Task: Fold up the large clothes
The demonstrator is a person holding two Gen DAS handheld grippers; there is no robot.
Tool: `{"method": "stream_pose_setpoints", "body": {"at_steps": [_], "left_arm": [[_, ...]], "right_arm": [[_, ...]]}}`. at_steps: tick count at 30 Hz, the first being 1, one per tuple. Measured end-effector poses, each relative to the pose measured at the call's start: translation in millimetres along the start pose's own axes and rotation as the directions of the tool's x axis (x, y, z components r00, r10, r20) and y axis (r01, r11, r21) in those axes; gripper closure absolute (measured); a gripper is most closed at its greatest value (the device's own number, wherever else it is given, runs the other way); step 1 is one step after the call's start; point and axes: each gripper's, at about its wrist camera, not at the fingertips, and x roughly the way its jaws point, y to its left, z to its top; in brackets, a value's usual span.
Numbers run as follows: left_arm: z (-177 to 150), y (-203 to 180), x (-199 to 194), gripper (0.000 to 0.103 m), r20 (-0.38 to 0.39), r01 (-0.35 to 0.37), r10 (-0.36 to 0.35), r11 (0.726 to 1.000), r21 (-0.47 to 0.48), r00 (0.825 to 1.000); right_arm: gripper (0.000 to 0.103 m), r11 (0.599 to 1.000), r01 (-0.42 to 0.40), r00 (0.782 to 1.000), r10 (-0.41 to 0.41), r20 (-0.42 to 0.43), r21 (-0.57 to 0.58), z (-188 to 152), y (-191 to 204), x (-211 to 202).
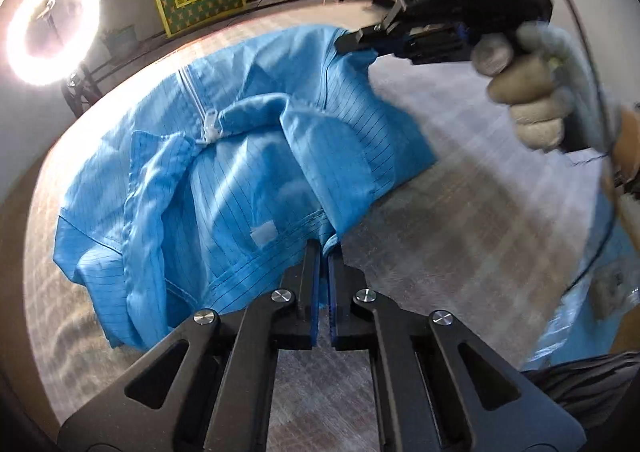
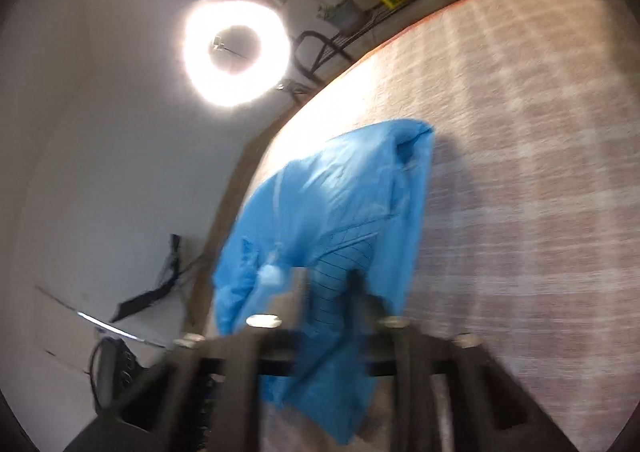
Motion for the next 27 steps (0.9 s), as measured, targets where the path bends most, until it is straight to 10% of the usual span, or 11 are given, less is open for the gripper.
{"method": "stream_pose_setpoints", "body": {"at_steps": [5,9,14,18,23,27], "left_arm": [[-7.0,10.4,-13.7,0.103,0.015,0.045,-0.045,0.999,-0.023,0.999],[-16.6,3.7,0.9,0.103,-0.029,0.069,-0.07,0.997,-0.029,0.997],[-20.7,7.0,-32.0,0.094,0.022,0.082,-0.081,0.994,-0.076,0.996],[-34.8,34.4,-80.3,0.055,0.131,0.121,-0.1,0.979,-0.166,0.986],[-32.3,95.6,-99.1,0.055,0.196,0.045,0.014,0.955,-0.294,0.98],[-10.1,126.7,-85.3,0.055,0.226,0.104,-0.024,0.931,-0.351,0.974]], "right_arm": [[0.103,0.99,0.037,0.999,-0.034,0.029,-0.134,2.7,21.8,-4.9],[0.103,0.913,0.315,0.943,-0.333,-0.027,-0.258,-9.9,23.7,28.1],[0.074,0.843,0.432,0.896,-0.443,0.043,-0.321,-17.9,50.2,18.5],[0.065,0.848,0.395,0.918,-0.376,0.125,-0.353,-34.7,85.8,-13.5],[0.07,0.845,0.312,0.949,-0.296,0.106,-0.436,-46.4,118.6,-5.8],[0.077,0.854,0.254,0.965,-0.259,0.052,-0.454,-36.4,123.8,34.8]]}}
